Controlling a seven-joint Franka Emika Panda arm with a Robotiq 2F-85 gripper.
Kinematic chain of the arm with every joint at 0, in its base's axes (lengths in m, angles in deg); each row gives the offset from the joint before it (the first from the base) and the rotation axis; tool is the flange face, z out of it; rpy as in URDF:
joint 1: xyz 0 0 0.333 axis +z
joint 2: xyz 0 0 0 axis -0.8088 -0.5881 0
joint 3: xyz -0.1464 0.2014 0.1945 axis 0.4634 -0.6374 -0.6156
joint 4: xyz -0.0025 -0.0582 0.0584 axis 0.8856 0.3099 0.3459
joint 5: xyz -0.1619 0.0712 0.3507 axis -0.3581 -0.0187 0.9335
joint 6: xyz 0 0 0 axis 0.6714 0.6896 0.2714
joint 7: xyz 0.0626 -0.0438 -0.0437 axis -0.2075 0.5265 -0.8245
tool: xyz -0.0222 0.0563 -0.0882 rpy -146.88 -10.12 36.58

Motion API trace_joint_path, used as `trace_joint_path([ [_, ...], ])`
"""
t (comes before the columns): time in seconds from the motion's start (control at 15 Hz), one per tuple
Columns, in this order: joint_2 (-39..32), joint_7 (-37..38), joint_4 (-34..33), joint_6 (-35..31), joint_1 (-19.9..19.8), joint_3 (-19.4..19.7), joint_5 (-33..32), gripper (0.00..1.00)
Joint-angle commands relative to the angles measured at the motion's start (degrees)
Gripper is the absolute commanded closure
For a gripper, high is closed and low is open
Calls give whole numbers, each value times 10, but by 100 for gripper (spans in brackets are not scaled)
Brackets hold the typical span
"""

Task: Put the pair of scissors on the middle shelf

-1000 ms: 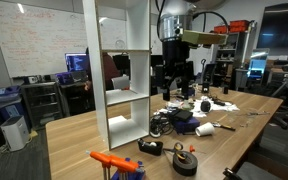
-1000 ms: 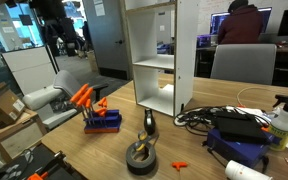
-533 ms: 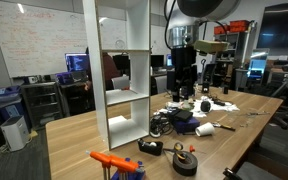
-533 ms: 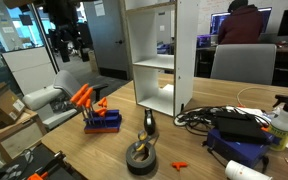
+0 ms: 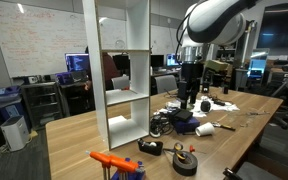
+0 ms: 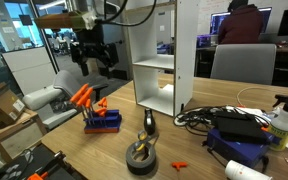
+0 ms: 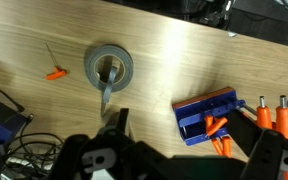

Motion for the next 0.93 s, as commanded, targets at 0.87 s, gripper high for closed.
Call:
trace_joint_path([
  [0.87,-230,-14,-15,-268,-54,41,75,0],
])
